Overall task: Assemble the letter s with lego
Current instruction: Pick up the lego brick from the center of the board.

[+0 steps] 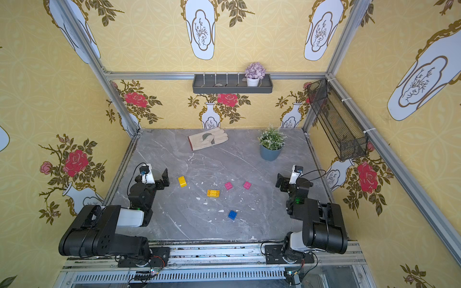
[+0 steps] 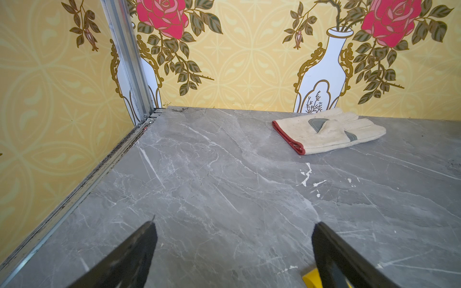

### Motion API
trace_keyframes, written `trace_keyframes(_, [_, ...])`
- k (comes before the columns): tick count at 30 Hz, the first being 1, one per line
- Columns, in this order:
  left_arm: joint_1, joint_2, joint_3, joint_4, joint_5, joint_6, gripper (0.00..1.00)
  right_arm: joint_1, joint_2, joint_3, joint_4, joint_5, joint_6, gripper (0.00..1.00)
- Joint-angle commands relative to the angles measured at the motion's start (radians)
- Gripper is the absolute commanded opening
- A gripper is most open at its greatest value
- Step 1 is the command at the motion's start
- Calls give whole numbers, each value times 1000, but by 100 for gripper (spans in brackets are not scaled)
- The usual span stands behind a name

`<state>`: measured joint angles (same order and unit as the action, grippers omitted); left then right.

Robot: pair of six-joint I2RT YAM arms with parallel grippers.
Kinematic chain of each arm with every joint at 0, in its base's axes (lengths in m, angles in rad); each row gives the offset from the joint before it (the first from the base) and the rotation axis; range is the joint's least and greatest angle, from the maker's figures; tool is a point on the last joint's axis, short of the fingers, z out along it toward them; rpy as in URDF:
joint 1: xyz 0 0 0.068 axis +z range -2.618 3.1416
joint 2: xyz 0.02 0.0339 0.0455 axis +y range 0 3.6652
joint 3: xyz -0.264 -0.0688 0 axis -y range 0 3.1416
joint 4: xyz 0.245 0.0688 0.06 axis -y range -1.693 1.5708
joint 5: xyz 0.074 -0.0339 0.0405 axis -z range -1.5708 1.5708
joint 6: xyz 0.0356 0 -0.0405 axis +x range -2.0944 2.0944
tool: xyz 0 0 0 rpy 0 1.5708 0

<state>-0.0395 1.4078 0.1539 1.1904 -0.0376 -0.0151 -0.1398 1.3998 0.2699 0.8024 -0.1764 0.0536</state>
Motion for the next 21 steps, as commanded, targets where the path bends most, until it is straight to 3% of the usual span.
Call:
trace_keyframes(1, [1,-51,91,-190,-32,-5,99,-20,8,251,-422,106,101,98])
trace_keyframes(4, [0,-108,169,-349,-7,0,99,-45,115,514,-781,68,190,98])
trace_keyframes(10, [-1,-246,287,-708,-113,-242,99,-6,41,639,-978,-84,281,98])
trace_keyframes(16, [-37,-305,389,-1018,-58,-401,99,166,-53,777,-1199,-140,256,98])
trace_keyframes(21, [-128,-295,436,-1146,88,-437,99,376,-18,877,-1377,-135,262,98])
